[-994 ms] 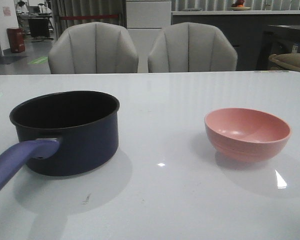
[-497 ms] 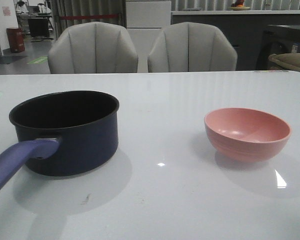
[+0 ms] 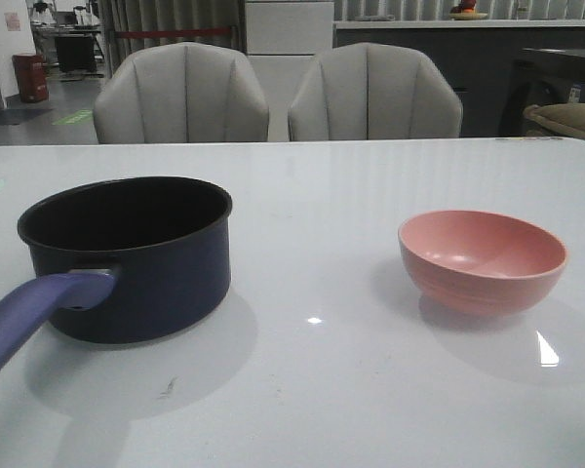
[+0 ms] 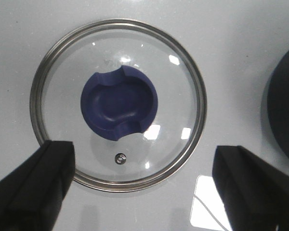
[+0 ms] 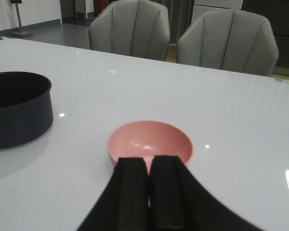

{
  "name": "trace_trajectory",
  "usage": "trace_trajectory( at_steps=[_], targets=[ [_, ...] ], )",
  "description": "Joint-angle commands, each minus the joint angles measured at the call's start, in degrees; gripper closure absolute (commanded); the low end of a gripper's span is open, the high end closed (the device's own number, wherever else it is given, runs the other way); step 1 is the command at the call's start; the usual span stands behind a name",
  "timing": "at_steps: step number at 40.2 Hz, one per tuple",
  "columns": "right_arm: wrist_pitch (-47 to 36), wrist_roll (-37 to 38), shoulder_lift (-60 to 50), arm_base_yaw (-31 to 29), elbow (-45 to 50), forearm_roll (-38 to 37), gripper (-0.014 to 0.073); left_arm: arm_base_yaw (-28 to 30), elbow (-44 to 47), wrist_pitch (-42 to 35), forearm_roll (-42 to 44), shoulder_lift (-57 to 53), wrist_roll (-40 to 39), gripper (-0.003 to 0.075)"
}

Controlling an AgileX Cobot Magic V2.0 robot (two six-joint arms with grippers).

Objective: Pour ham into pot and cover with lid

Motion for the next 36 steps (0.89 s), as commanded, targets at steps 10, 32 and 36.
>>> trace_trajectory(
  at_steps=[10,32,36],
  targets=[
    [-4.8,-0.2,0.5,0.0,-1.6,0.2,0.0444,0.6,-8.2,3.0,-0.3,7.4,-1.0,0.0113],
    [-4.8,-0.2,0.5,0.0,-1.6,0.2,0.0444,0.8,-12.6,5.8,2.3,14.6,-1.1,0.0111],
    [-4.8,-0.2,0.5,0.0,-1.6,0.2,0.0444,0.8,-12.6,5.3,2.1,15.0,-1.1,0.0111]
  ],
)
